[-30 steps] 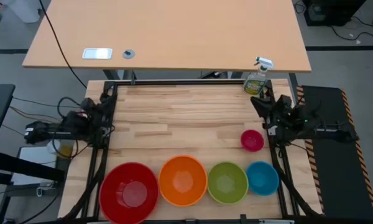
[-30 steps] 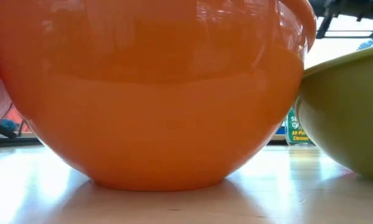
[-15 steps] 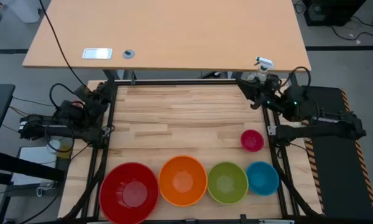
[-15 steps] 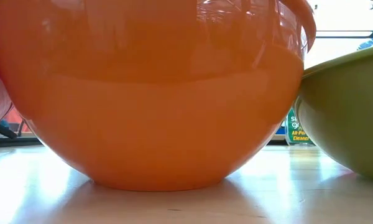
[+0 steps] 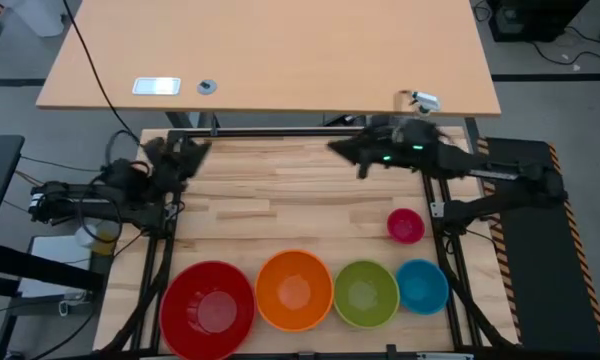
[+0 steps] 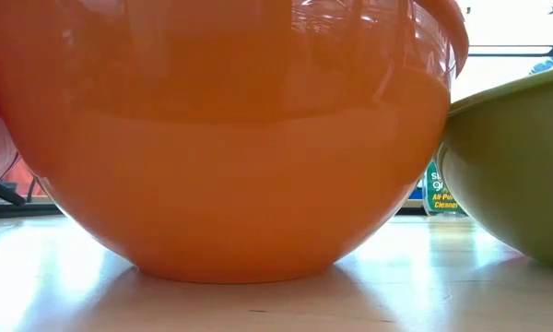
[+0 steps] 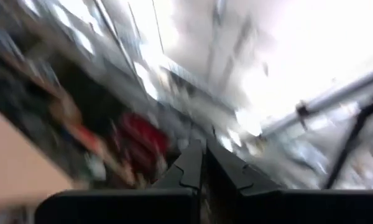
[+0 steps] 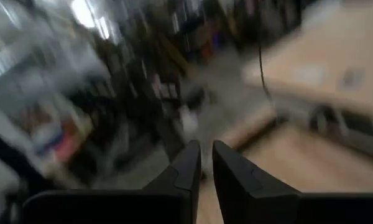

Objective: Nest bowls inside each other
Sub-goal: Stack the orange bowl on the red bowl

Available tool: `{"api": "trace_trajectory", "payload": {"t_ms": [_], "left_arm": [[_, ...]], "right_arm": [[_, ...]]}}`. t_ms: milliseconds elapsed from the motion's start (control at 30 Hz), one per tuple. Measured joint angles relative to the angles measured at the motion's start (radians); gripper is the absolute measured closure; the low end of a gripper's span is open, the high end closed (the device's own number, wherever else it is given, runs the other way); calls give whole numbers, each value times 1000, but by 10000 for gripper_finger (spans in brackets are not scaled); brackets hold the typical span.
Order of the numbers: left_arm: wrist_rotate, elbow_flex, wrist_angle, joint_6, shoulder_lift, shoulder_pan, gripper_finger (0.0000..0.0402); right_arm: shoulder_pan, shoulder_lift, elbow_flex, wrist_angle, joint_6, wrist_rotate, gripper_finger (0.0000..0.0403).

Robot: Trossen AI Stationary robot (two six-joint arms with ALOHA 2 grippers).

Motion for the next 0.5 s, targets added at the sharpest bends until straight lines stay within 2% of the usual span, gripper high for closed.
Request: {"api": "trace_trajectory", "payload": {"t_ms": [100, 200, 300, 500], "left_arm": [[69, 0, -134, -18, -1, -8, 375], [77, 0, -229, 7, 0, -30, 361], [44, 0, -290, 27, -1, -52, 326], [25, 0, -415, 28, -1, -83, 242]], "right_arm": [[14, 97, 105, -153, -30, -62, 351], [30, 179, 185, -272, -77, -130, 351], [50, 240, 243, -365, -108, -181, 351], [108, 337, 310, -554, -232, -180, 350]]}}
